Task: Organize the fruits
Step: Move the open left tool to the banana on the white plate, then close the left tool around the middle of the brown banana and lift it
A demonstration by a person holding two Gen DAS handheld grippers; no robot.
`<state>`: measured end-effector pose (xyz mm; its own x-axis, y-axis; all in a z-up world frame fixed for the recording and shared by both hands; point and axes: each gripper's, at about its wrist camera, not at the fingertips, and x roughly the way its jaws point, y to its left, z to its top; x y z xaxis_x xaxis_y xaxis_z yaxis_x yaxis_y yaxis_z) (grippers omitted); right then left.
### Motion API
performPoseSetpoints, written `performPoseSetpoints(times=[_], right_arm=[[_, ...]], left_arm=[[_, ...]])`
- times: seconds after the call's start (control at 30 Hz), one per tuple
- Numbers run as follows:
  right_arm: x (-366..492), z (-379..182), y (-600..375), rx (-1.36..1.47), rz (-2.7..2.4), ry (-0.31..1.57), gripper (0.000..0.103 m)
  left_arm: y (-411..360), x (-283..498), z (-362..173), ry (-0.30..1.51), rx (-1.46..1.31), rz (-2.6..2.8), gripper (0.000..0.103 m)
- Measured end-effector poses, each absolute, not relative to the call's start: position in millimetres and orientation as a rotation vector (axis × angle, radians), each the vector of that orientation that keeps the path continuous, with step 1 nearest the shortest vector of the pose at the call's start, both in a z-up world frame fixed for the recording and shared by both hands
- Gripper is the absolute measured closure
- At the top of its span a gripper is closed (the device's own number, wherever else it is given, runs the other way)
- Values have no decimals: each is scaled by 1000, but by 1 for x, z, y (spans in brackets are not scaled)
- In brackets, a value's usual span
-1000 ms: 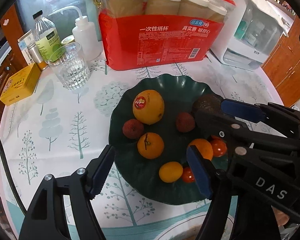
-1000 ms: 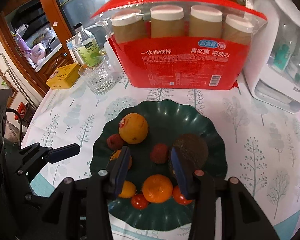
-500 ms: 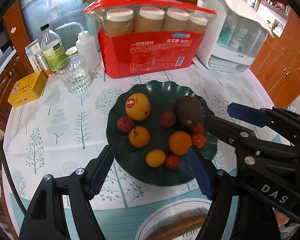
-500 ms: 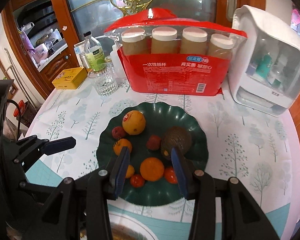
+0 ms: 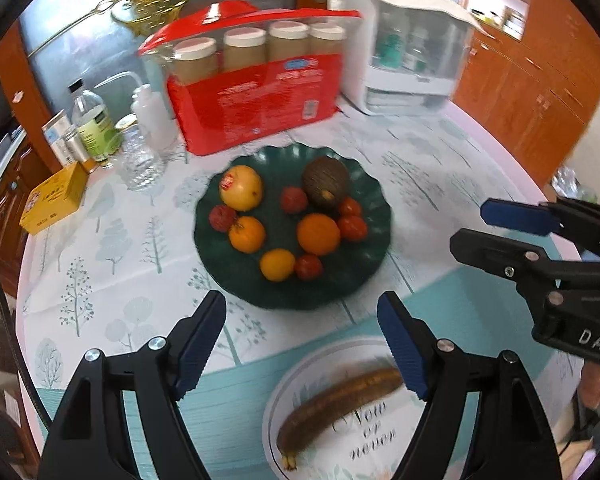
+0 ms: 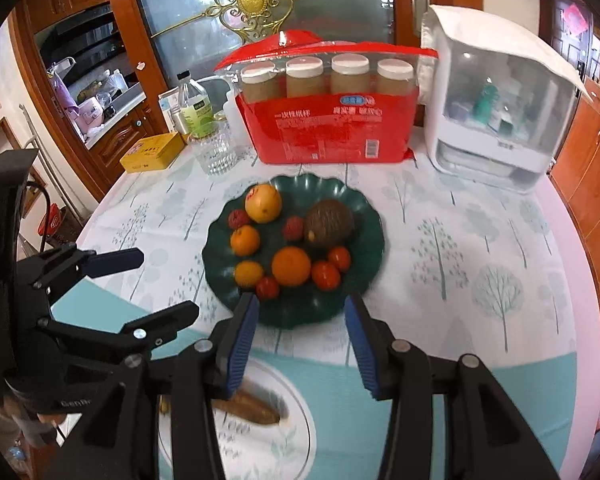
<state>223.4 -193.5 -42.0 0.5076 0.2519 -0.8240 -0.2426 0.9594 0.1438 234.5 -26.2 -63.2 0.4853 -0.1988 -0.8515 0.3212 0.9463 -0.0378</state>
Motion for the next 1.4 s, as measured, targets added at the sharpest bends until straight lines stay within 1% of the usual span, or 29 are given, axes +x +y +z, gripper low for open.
performPoseSetpoints(times=[0.2,0.4,0.67,0.83,0.93,1.0,1.07,1.13,1.2,1.23,1.4], right_arm=[[191,-54,-203,4,265,992,49],[164,-79,-208,32,220,1019,48],[148,-117,-210,66,151,1070,48],[145,-133,-216,114,131,1102,48],[145,-140,-218,131,120,1115,48],[145,-144,-220,141,115,1121,48],[145,-149,-221,152,110,1130,48],[145,-153,-221,162,109,1137,48],[145,-155,-219,161,109,1140,48],[145,-156,-218,157,109,1141,48],[145,-156,-213,149,115,1140,48]], left_arm=[[-37,196,-87,1031,254,-394,25],[-45,172,-128,1093,352,-448,25],[-55,166,-177,1145,460,-486,25],[-56,174,-192,1172,454,-504,29],[-53,180,-194,1177,406,-521,33],[-51,184,-194,1174,388,-526,40],[-48,186,-194,1177,368,-534,42],[-44,187,-194,1168,358,-534,47],[-41,186,-193,1164,345,-526,55],[-39,186,-193,1164,335,-517,56],[-31,175,-190,1159,272,-458,71]])
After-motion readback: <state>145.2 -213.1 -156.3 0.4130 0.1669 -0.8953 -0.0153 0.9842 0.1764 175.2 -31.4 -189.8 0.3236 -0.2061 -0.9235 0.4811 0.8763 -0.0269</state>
